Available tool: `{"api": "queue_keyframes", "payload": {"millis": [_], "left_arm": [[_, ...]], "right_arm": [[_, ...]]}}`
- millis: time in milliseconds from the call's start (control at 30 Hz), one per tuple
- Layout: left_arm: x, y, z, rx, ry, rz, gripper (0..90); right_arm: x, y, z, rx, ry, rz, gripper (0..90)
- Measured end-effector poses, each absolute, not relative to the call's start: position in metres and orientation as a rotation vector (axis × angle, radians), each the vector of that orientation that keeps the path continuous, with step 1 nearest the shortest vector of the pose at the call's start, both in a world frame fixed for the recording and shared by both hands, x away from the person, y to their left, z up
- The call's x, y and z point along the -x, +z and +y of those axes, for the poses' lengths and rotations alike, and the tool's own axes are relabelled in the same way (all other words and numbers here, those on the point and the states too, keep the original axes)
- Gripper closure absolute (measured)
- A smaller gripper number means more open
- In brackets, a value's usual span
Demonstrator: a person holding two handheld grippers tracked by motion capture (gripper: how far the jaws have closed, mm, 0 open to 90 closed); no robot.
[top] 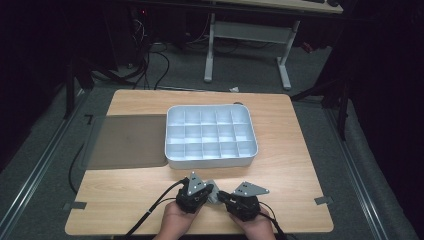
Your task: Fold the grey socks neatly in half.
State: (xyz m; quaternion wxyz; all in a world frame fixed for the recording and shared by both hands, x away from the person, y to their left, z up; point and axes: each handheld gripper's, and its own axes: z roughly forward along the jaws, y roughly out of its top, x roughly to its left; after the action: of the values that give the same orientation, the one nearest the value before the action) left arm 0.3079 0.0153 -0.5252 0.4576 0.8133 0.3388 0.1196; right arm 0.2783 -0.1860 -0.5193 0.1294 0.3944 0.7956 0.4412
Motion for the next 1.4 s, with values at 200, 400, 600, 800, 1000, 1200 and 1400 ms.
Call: {"api": "queue_keyframes", "payload": {"millis": [200, 400, 600, 800, 1000, 1200, 1400], "left_arm": [[-0.307, -0.526, 0.018, -1.994, 0.274, 0.837, 90.0], [-0.306, -0.527, 0.019, -1.989, 0.271, 0.837, 90.0], [-0.306, -0.526, 0.025, -1.976, 0.260, 0.848, 90.0], [-0.300, -0.518, 0.039, -1.941, 0.266, 0.851, 76.0], [-0.302, -0.513, 0.051, -1.902, 0.293, 0.889, 70.9], [-0.306, -0.524, 0.045, -1.985, 0.287, 0.919, 78.7], [-0.305, -0.526, 0.046, -1.995, 0.282, 0.925, 77.7]], "right_arm": [[-0.288, -0.518, -0.191, -1.288, 1.357, 2.264, 61.0], [-0.293, -0.526, -0.183, -1.354, 1.338, 2.304, 54.9], [-0.298, -0.530, -0.179, -1.383, 1.318, 2.340, 52.8], [-0.298, -0.531, -0.176, -1.361, 1.317, 2.351, 53.3], [-0.299, -0.531, -0.175, -1.360, 1.322, 2.365, 54.0], [-0.301, -0.532, -0.174, -1.373, 1.339, 2.391, 53.4], [-0.302, -0.533, -0.173, -1.387, 1.341, 2.398, 53.4]]}}
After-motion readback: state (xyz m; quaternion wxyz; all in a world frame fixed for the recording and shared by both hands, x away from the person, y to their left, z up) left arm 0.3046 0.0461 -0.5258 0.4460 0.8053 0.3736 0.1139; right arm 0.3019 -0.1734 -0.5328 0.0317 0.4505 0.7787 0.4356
